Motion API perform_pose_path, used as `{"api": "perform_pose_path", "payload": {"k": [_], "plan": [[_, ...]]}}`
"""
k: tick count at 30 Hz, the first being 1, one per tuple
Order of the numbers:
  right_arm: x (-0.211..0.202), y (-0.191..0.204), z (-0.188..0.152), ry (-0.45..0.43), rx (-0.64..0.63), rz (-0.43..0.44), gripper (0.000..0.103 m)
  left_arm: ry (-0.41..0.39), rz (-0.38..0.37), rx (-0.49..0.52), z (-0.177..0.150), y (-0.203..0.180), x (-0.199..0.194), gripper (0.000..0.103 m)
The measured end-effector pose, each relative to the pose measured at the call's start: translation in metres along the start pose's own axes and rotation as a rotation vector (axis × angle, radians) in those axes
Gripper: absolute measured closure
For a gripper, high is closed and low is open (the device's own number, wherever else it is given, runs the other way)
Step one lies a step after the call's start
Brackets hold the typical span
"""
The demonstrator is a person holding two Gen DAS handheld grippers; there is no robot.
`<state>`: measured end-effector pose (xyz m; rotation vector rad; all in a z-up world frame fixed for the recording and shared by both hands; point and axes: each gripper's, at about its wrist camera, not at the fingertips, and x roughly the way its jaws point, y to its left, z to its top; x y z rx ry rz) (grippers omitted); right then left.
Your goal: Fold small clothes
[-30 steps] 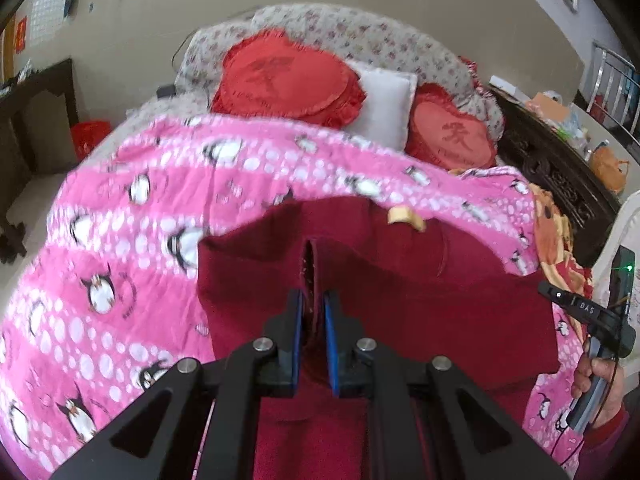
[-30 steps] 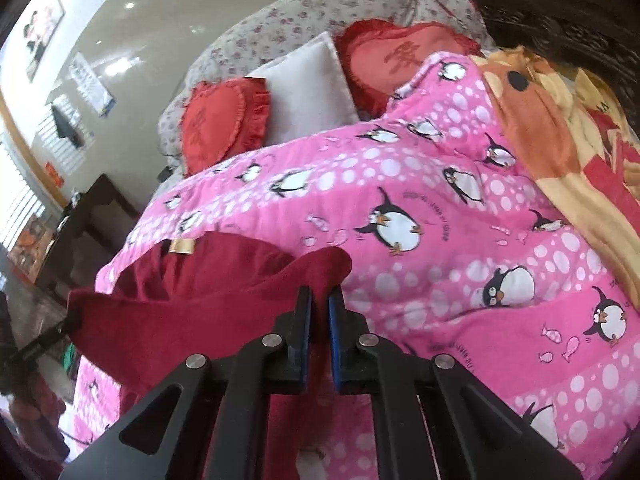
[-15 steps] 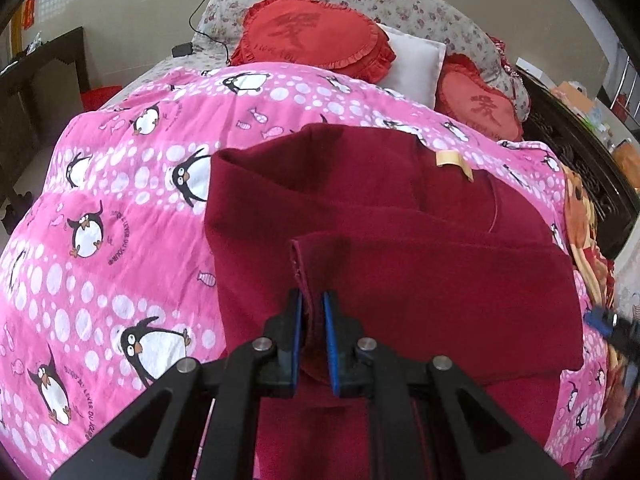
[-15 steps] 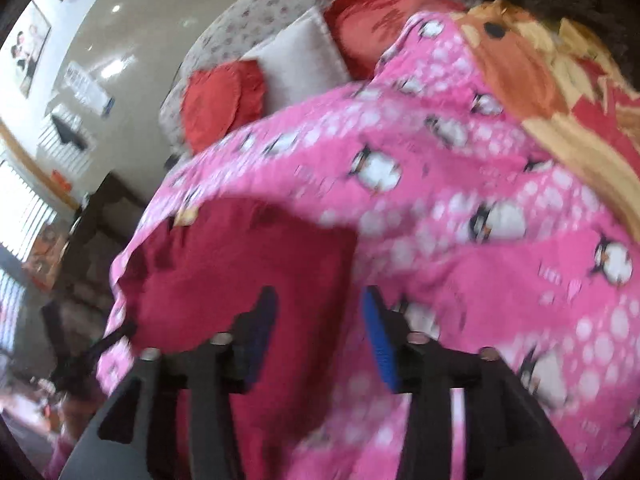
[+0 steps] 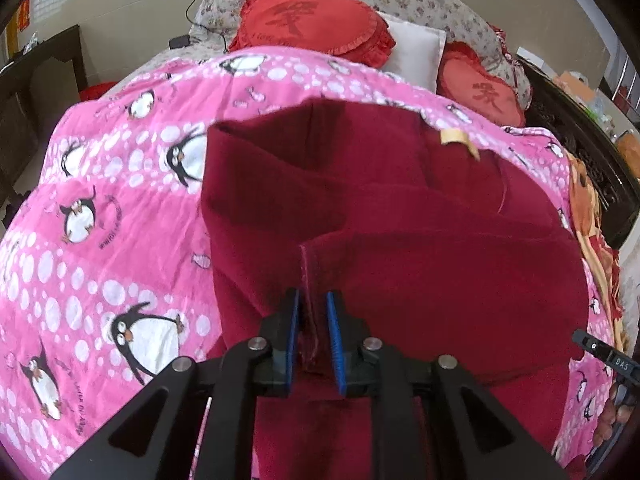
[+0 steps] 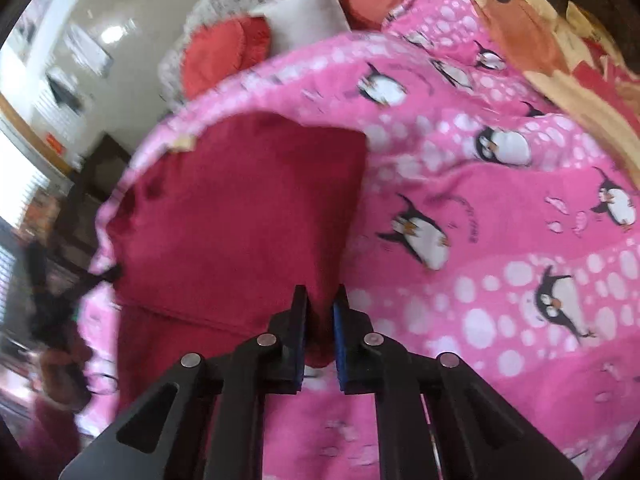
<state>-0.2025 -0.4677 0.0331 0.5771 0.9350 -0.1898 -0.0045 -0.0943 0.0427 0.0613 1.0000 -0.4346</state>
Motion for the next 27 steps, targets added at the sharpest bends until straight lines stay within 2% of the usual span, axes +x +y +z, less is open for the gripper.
{"api": "perform_pose_path", "payload": {"k": [4,9,12,14,18,22,27], "plan": [[-0.003,-0.001,-0.001,-0.017,0.022,0.000,0.103,-0.017,-0.012,-0.012,0.001,0.004,-0.009,0.086],[-0.035,0.004,0.008,-0.098,0.031,0.009,0.103,-0.092,-0.002,-0.032,0.010,0.014,-0.035,0.070],[-0.045,0.017,0.018,-0.132,0.005,0.045,0.103,-0.094,-0.017,-0.046,0.016,0.014,-0.037,0.070],[-0.040,0.031,0.026,-0.131,-0.027,0.059,0.103,-0.089,-0.020,-0.044,0.017,0.011,-0.033,0.070],[-0.016,0.055,0.039,-0.112,-0.098,0.032,0.103,-0.058,-0.008,-0.012,0.019,-0.001,-0.016,0.070],[0.016,0.059,0.051,-0.064,-0.098,-0.015,0.103,-0.018,0.009,-0.005,0.018,-0.004,0.008,0.070],[0.034,0.060,0.060,-0.065,-0.122,-0.053,0.103,-0.010,0.038,0.007,0.020,-0.004,0.026,0.069]]}}
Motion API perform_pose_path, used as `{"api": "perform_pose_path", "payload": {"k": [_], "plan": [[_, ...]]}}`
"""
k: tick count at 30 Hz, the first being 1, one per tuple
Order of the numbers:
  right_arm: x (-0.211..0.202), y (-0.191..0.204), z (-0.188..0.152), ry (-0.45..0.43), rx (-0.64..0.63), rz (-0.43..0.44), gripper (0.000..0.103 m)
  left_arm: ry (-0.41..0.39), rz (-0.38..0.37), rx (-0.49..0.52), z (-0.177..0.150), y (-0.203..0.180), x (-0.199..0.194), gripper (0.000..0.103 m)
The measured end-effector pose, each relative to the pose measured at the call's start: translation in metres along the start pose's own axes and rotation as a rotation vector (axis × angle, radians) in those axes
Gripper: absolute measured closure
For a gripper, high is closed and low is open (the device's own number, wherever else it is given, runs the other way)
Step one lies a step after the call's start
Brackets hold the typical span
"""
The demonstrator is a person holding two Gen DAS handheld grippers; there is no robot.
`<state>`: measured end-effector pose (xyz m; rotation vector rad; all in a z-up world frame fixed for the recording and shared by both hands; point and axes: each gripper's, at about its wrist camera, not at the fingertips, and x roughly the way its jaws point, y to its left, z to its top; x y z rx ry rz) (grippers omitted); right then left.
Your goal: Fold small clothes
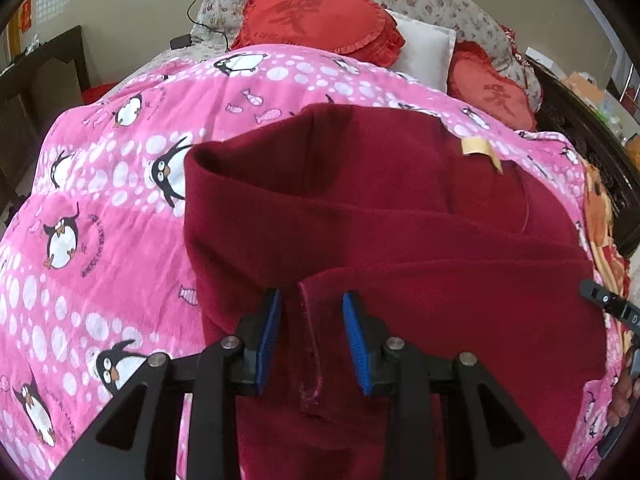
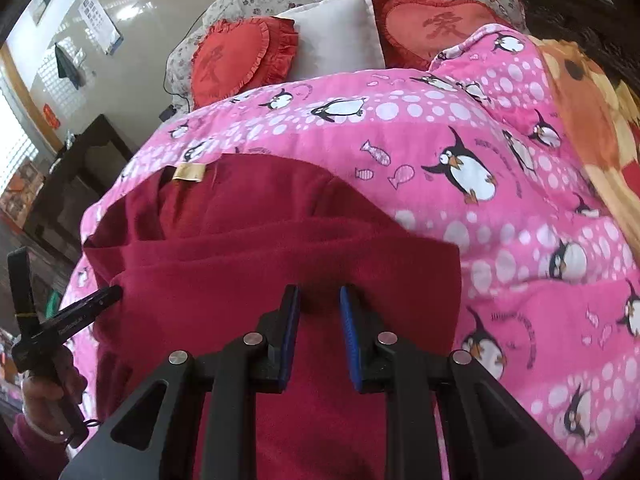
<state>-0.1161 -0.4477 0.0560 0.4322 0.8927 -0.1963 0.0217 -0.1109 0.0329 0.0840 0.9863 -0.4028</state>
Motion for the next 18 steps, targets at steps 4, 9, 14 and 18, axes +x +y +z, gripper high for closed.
{"api": "perform_pose_path", "payload": {"k": [4,9,14,18], "plan": [[0.002,0.003,0.003,-0.001,-0.021,-0.014,0.103,-0.004,0.016,0.012,0.000,-0.003,-0.001,0.068],[-0.019,0.011,-0.005,-0.013,-0.046,-0.031,0.103,-0.003,0.019,0.005,-0.003,-0.001,-0.008,0.068],[-0.040,0.022,-0.027,-0.009,-0.089,-0.027,0.103,-0.011,0.025,0.016,-0.009,-0.002,-0.019,0.065],[-0.041,0.020,-0.043,0.023,-0.083,-0.024,0.103,-0.019,0.030,0.019,-0.015,-0.002,-0.027,0.062]]}}
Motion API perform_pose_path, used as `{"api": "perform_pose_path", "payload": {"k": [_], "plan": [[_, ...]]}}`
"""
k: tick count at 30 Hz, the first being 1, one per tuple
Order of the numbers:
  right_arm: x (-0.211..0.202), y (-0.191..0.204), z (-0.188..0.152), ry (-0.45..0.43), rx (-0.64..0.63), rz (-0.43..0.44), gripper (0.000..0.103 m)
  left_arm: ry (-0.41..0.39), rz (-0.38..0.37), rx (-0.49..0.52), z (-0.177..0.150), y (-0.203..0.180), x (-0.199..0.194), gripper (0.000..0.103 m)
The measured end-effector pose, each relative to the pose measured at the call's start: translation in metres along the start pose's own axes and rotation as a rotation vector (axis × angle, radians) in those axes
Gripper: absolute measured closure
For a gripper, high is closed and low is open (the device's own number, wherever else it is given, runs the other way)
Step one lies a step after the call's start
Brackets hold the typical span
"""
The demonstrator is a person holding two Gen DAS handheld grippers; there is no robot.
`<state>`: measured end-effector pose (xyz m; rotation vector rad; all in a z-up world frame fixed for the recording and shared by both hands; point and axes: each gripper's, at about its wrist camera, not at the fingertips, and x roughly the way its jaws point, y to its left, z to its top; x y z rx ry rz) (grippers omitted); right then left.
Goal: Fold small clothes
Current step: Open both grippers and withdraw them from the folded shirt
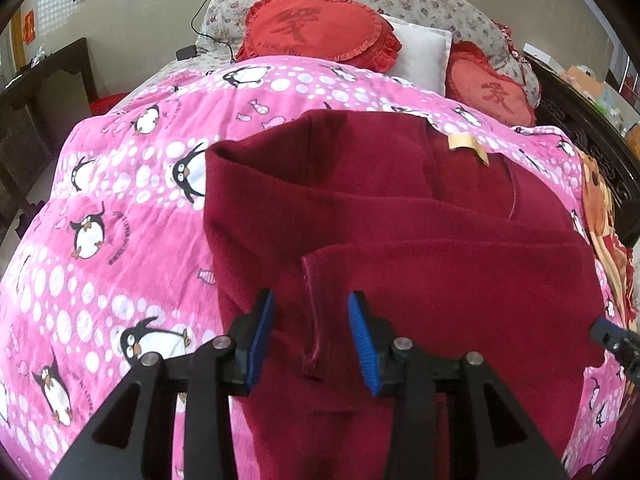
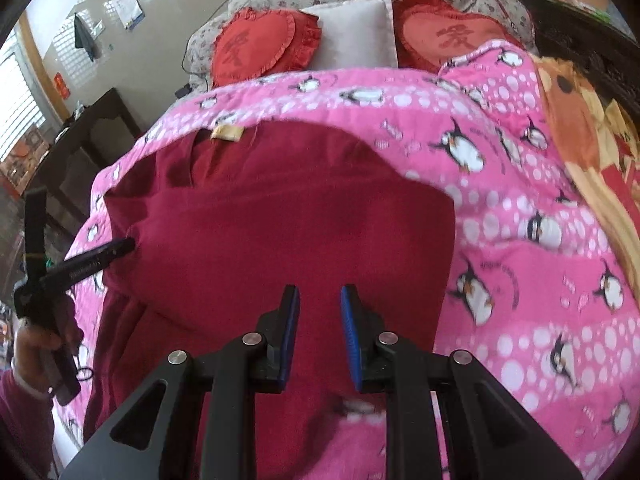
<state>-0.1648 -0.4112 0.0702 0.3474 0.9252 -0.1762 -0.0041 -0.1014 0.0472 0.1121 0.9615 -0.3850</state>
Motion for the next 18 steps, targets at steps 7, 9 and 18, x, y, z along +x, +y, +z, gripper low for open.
{"api": "perform_pose_path", "payload": {"k": [7,9,18], "plan": [[0.023,-0.010,-0.015,0.059,0.050,-0.023,0.103,0.012,0.011,0.002,-0.010,-0.002,-0.008,0.059],[0.024,-0.008,-0.015,0.060,0.040,-0.033,0.103,0.012,0.008,0.001,-0.013,-0.001,-0.013,0.058],[-0.017,-0.010,-0.036,0.049,0.075,0.036,0.094,0.015,-0.041,-0.035,-0.038,0.024,-0.047,0.033]]}}
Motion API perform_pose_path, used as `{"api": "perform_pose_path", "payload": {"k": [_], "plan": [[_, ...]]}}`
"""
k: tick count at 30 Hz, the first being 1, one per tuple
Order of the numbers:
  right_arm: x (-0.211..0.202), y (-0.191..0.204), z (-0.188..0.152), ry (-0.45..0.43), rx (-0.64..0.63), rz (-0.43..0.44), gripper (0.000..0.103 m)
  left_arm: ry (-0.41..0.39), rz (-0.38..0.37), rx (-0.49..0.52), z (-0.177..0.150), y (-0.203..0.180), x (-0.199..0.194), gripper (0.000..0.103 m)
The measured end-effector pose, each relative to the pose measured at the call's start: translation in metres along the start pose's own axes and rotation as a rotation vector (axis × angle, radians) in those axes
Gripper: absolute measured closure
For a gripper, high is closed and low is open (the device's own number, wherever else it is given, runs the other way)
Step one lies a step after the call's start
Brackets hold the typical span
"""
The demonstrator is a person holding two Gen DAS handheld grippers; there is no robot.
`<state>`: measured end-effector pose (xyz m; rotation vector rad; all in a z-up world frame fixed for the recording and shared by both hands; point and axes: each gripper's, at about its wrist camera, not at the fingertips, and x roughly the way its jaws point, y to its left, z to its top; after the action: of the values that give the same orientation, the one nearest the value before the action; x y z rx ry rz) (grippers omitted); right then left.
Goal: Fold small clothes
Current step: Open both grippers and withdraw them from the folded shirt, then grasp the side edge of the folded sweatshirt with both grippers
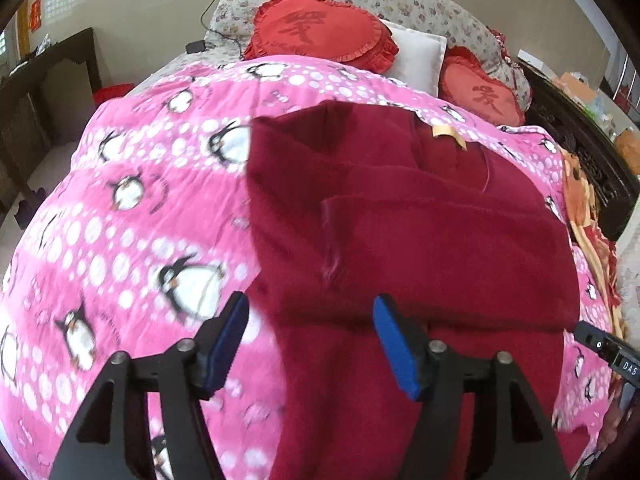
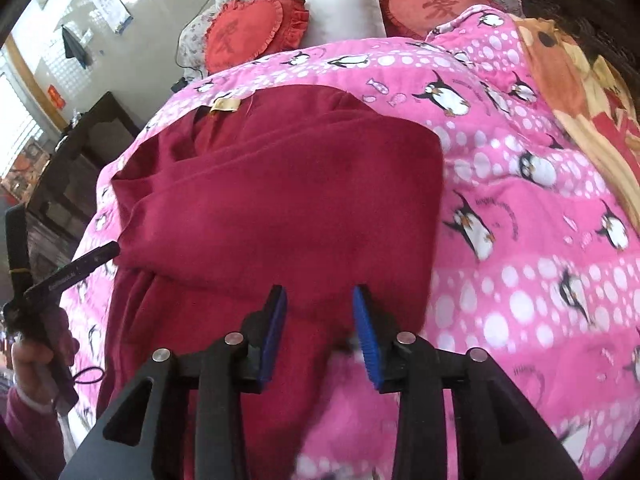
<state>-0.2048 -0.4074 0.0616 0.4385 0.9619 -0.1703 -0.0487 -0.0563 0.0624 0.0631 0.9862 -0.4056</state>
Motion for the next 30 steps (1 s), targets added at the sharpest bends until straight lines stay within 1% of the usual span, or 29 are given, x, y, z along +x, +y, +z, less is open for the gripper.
{"api": "perform_pose_path", "payload": {"k": [4,6,9,12,16,17,18,19,21,23,27,30], "plan": [[-0.007,-0.011,-0.024,0.032,0.054,0.042,0.088,0.030,-0.014,-0.045,-0.017,0.017,-0.009,0.033],[-0.001,-0.014,-0.033,0.053,0.074,0.047,0.088,0.044,-0.018,-0.059,-0.026,0.022,-0.011,0.033],[0.012,-0.016,-0.042,0.082,0.102,0.046,0.087,0.056,-0.016,-0.052,-0.037,0.022,-0.014,0.033],[0.014,-0.012,-0.041,0.046,0.114,0.045,0.085,0.069,-0.016,-0.043,-0.045,0.019,-0.015,0.033],[0.014,-0.006,-0.039,0.047,0.155,0.144,0.085,0.069,-0.022,-0.046,-0.051,0.017,-0.016,0.033],[0.015,-0.004,-0.038,0.050,0.147,0.133,0.085,0.075,-0.022,-0.048,-0.052,0.017,-0.015,0.033],[0.019,-0.001,-0.038,0.060,0.134,0.095,0.086,0.081,-0.022,-0.051,-0.054,0.016,-0.014,0.033],[0.024,0.000,-0.039,0.073,0.128,0.071,0.091,0.086,-0.024,-0.052,-0.055,0.016,-0.013,0.033],[0.026,0.001,-0.038,0.056,0.115,0.061,0.103,0.091,-0.027,-0.047,-0.058,0.015,-0.016,0.033],[0.020,0.002,-0.038,0.041,0.083,0.048,0.103,0.084,-0.030,-0.037,-0.061,0.015,-0.022,0.033],[-0.012,-0.007,-0.036,-0.048,0.046,-0.012,0.103,0.076,-0.026,-0.047,-0.066,0.024,-0.034,0.033],[-0.005,-0.016,-0.036,-0.020,0.074,-0.027,0.103,0.073,-0.015,-0.063,-0.070,0.030,-0.041,0.033]]}}
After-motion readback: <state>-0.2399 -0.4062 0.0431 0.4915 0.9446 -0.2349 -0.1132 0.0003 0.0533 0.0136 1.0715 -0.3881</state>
